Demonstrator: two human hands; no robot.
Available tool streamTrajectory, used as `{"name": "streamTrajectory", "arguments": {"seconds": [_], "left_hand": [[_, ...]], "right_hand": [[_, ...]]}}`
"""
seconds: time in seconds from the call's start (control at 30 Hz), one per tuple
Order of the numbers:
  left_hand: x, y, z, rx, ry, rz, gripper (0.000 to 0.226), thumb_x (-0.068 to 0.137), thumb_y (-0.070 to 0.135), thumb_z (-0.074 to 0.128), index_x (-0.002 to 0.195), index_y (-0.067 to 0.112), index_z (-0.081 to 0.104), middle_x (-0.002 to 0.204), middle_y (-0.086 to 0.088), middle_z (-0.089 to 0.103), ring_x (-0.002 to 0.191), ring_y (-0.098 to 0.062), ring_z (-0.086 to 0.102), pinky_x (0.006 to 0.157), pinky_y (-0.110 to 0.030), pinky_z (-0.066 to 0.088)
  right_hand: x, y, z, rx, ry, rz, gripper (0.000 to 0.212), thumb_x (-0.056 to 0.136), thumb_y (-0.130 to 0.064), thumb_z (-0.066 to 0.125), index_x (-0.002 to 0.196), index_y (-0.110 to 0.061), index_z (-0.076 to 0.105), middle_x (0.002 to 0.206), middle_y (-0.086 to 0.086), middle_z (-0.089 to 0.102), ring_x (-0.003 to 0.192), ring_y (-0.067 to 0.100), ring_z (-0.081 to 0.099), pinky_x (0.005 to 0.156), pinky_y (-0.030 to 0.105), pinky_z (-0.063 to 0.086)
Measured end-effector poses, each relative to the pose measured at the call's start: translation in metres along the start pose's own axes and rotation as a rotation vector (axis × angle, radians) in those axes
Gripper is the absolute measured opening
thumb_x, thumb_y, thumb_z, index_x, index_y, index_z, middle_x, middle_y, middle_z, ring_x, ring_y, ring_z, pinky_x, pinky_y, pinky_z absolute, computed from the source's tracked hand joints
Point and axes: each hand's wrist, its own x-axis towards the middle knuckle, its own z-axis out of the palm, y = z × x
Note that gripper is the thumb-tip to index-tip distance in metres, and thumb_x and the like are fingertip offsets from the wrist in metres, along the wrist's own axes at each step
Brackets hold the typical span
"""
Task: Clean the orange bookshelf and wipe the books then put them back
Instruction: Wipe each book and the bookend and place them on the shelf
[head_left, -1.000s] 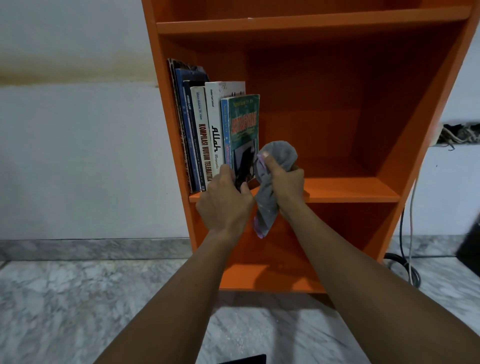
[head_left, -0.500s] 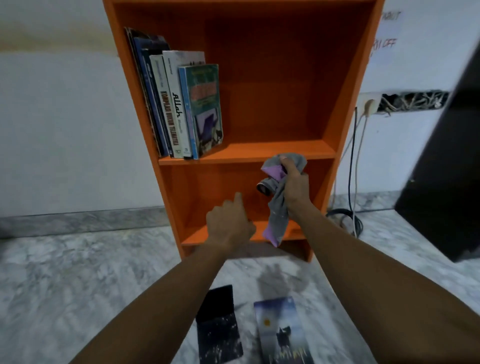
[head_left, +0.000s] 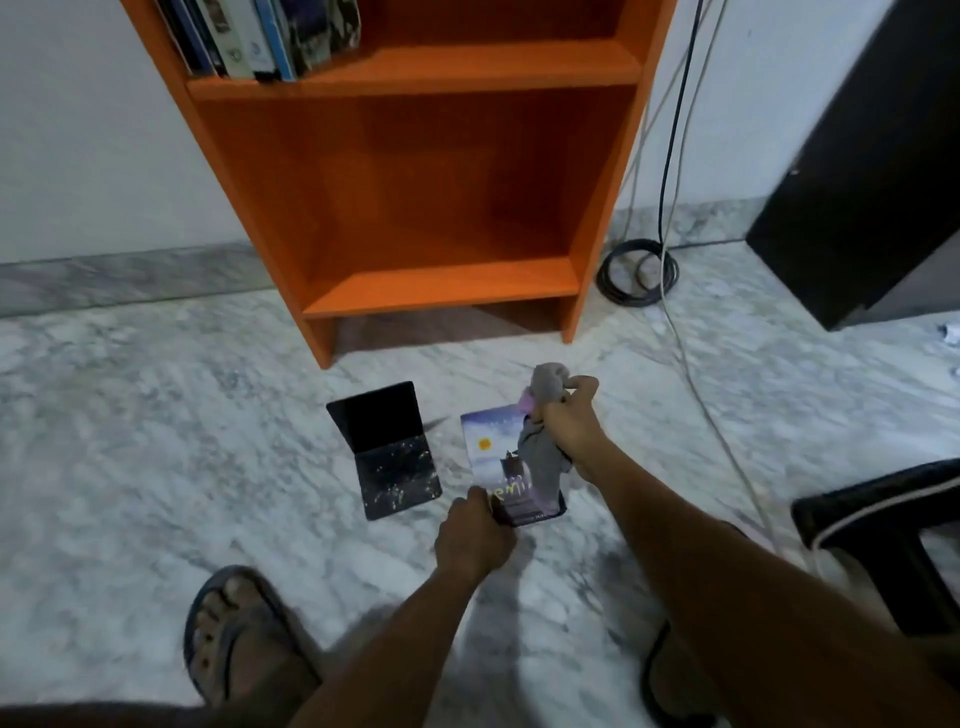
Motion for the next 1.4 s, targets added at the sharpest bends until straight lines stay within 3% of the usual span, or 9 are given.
{"name": "streamTrajectory", "arguments": {"seconds": [0.17,0.27,0.37,0.5,0.63,0.83,0.97,1.1,1.4], "left_hand": [[0.026,-0.005,0.011,-0.164,0.002,-0.113,0.039,0.090,0.024,0.065,0.122,0.005,0.055,0.124,-0.019,0.063,0.119,-0.038,0.058,0.091,-0.037,0.047],[0.037,0.001,0.015,-0.293,-0.014,-0.217,0.030,0.089,0.019,0.061,0.115,0.005,0.058,0.120,-0.018,0.065,0.118,-0.036,0.059,0.093,-0.035,0.046],[0.045,0.011,0.017,-0.458,-0.013,-0.328,0.042,0.085,0.022,0.063,0.122,0.004,0.054,0.121,-0.018,0.064,0.117,-0.037,0.060,0.093,-0.036,0.046],[0.064,0.004,0.021,-0.561,-0.084,-0.377,0.060,0.062,0.032,0.065,0.112,-0.001,0.066,0.114,-0.020,0.071,0.107,-0.035,0.067,0.087,-0.040,0.054],[0.057,0.012,0.016,-0.755,-0.155,-0.280,0.015,0.077,0.004,0.068,0.085,0.010,0.056,0.096,-0.017,0.065,0.099,-0.038,0.069,0.074,-0.049,0.058],[0.046,0.031,-0.002,-1.023,-0.307,-0.147,0.043,0.092,-0.013,0.045,0.125,0.015,0.043,0.124,-0.025,0.061,0.095,-0.033,0.070,0.063,-0.041,0.061],[0.039,0.029,-0.035,-1.026,-0.304,-0.030,0.070,0.091,-0.018,0.038,0.142,0.028,0.046,0.122,-0.032,0.065,0.097,-0.040,0.062,0.088,-0.057,0.052],[0.021,0.025,-0.085,-0.973,-0.349,0.092,0.064,0.093,-0.016,0.040,0.145,0.020,0.049,0.120,-0.024,0.070,0.107,-0.043,0.068,0.081,-0.054,0.060],[-0.059,0.071,-0.157,-0.704,-0.646,0.451,0.086,0.090,-0.018,0.053,0.149,0.045,0.042,0.132,-0.024,0.064,0.114,-0.048,0.064,0.087,-0.058,0.057]], "right_hand": [[0.006,0.050,0.005,-0.027,0.022,0.059,0.054,0.094,0.006,0.056,0.138,-0.010,0.029,0.107,0.015,0.055,0.085,0.019,0.058,0.067,0.033,0.050],[0.010,0.069,0.012,-0.175,0.079,0.114,0.045,0.090,-0.006,0.064,0.134,-0.008,0.051,0.123,0.019,0.063,0.104,0.034,0.063,0.084,0.042,0.052],[0.005,0.087,0.018,-0.438,0.065,0.082,0.042,0.090,-0.019,0.065,0.132,-0.018,0.062,0.127,0.015,0.068,0.119,0.040,0.060,0.095,0.040,0.049],[-0.003,0.100,0.024,-0.470,0.095,-0.037,0.043,0.090,-0.015,0.062,0.132,-0.015,0.067,0.125,0.020,0.069,0.115,0.039,0.063,0.087,0.035,0.044],[0.003,0.109,0.022,-0.555,0.055,-0.052,0.051,0.089,-0.027,0.052,0.138,-0.022,0.063,0.125,0.015,0.069,0.115,0.036,0.062,0.085,0.033,0.043],[-0.011,0.110,0.022,-0.297,0.085,-0.177,0.031,0.097,-0.035,0.048,0.113,-0.016,0.067,0.110,0.011,0.067,0.100,0.027,0.061,0.084,0.035,0.047],[-0.039,0.083,0.035,-0.195,-0.036,-0.356,0.039,0.106,-0.029,0.045,0.144,-0.025,0.055,0.142,-0.010,0.051,0.126,0.009,0.047,0.106,0.019,0.034],[-0.057,0.049,0.047,-0.145,-0.125,-0.477,0.049,0.099,-0.056,0.037,0.147,-0.050,0.045,0.157,-0.012,0.040,0.143,0.012,0.040,0.117,0.041,0.038],[-0.053,-0.068,-0.007,-0.035,0.300,-0.635,0.042,0.109,-0.030,0.042,0.150,-0.034,0.045,0.149,0.001,0.043,0.122,0.019,0.052,0.092,0.040,0.049]]}}
